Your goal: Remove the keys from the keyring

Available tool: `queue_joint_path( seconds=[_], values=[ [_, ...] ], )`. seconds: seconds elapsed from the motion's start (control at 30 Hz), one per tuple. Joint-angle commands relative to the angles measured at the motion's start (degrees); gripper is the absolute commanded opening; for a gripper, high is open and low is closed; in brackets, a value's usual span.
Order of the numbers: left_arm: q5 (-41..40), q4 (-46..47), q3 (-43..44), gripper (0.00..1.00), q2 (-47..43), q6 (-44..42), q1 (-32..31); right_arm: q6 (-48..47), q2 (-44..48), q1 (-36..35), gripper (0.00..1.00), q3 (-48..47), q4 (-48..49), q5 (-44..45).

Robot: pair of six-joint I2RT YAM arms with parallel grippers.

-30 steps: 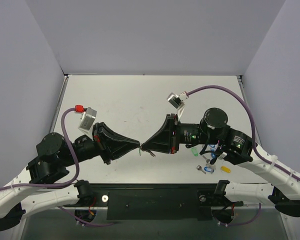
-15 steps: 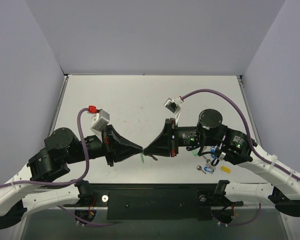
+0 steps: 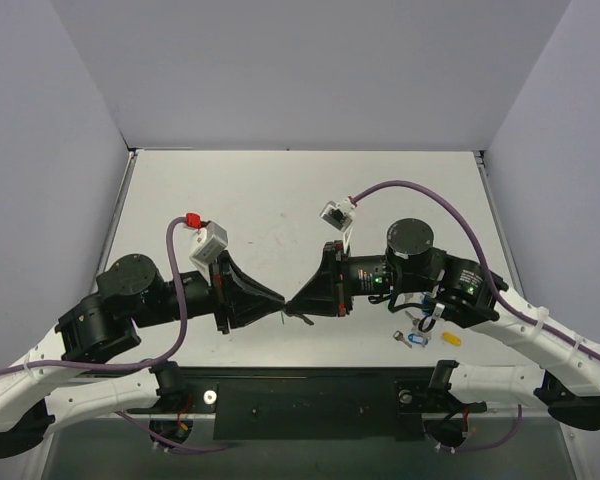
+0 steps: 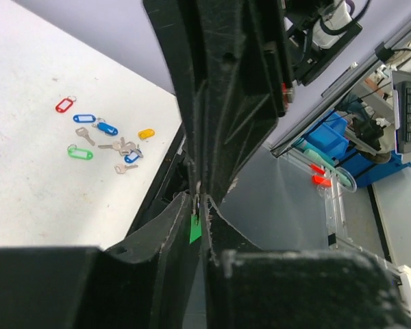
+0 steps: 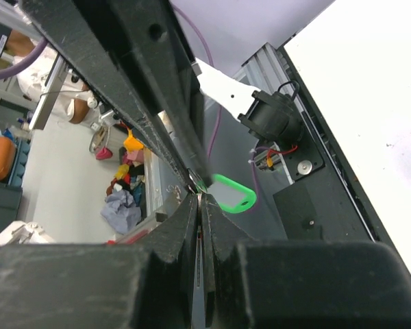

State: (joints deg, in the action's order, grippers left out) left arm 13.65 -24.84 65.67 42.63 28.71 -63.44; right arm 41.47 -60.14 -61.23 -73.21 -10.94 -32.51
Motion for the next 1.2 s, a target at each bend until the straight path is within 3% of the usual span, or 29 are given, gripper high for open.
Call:
queue_joint_path(
  seconds=[0.0,0.03,0.07,0.13,0.2,0.37,0.83,1.17],
  values=[
    [-2.2,0.6,1.2,0.33,1.6,0.9,-0.5,-0.4,-1.6,-1.3,0.0,-3.4,9.2,0.8],
    [-3.6,0.7,1.4,0.39,1.0,1.3,-0.5,-0.3,-1.6,-1.4,0.0,-3.4,9.1,0.9],
    [-4.3,1.2,1.6,0.59,-0.3,1.3,-0.5,-0.4,-1.6,-1.4,0.0,-3.5,9.1,0.9],
    [-6.1,2.0,1.5,0.71,-2.0,1.8,-0.4,-0.4,-1.6,-1.5,0.0,-3.4,9.1,1.1],
    [-7.5,3.0,1.6,0.74,-3.7,2.3,-0.4,-0.6,-1.5,-1.4,0.0,-3.3,9.0,1.2],
    [-10.2,6.8,0.3,0.74,-7.6,3.6,-0.4,-0.3,-1.8,-1.8,0.0,-3.6,9.4,1.7],
    [-11.7,26.9,-11.8,0.59,-15.5,8.1,-0.4,2.9,-1.8,-2.4,0.0,-3.5,17.2,3.4],
    [-10.4,28.4,-12.1,0.46,-13.4,8.6,-0.4,3.5,-2.0,-2.6,0.0,-3.2,18.7,3.4]
  ],
)
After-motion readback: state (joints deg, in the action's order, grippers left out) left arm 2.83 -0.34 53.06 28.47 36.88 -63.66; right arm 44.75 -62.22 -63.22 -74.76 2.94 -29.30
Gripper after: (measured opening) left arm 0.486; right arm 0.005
